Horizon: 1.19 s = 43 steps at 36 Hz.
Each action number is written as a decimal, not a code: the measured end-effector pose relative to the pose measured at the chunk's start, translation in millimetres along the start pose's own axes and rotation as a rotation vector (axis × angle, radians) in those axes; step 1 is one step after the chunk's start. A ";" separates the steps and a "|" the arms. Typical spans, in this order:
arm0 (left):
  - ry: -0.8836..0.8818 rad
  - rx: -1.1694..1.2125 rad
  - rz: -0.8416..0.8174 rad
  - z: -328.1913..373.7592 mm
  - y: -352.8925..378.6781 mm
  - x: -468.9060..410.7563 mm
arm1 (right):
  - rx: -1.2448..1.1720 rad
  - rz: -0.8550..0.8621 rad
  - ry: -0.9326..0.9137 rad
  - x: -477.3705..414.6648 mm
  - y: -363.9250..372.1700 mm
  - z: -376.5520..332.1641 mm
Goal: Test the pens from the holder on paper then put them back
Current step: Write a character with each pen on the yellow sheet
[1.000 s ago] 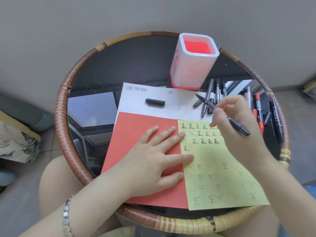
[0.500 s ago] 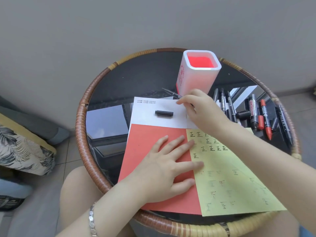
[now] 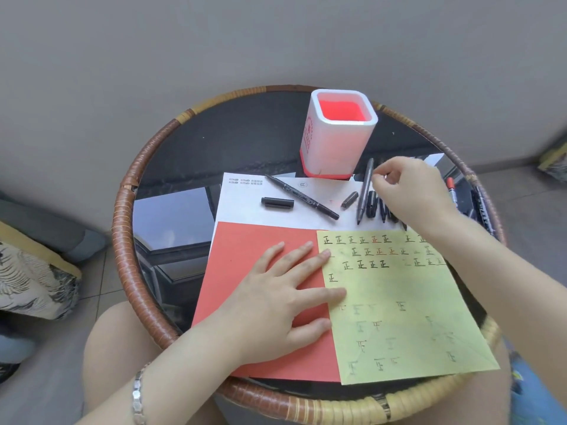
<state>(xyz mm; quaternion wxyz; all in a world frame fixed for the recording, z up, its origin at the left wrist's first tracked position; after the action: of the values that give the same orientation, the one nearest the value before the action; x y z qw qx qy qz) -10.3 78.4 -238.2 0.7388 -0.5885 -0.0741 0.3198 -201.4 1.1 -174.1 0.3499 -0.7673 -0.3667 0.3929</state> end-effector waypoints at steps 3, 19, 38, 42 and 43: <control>0.003 -0.020 0.006 0.4 -0.1 -0.3 | 0.187 -0.062 0.018 -5.9 4.8 11.5; -0.003 -0.004 -0.014 1.9 -2.2 -0.2 | 0.222 -0.245 0.233 -21.1 30.3 6.4; 0.003 -0.094 0.015 11.5 -3.7 -5.3 | -0.900 0.007 0.252 79.2 -33.5 3.1; 0.022 -0.090 0.011 16.9 -1.6 -7.5 | -0.881 -0.038 0.202 92.3 -24.8 -5.3; 0.017 -0.080 0.006 16.9 -0.7 -7.4 | -0.892 -0.060 0.216 95.2 -21.3 -5.5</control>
<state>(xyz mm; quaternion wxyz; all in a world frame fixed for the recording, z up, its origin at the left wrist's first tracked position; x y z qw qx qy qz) -24.0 88.1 -230.6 0.7144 -0.6204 -0.0789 0.3139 -162.6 89.8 -187.0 0.0328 -0.8685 -0.4836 0.1042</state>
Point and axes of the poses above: each hand's wrist, its own x-axis away from the middle knuckle, its own y-axis out of the palm, z = x × y, the point moved 9 cm from there along -x, towards the middle knuckle, and after that the axes turned 11 degrees about z, right-handed, at the moved point
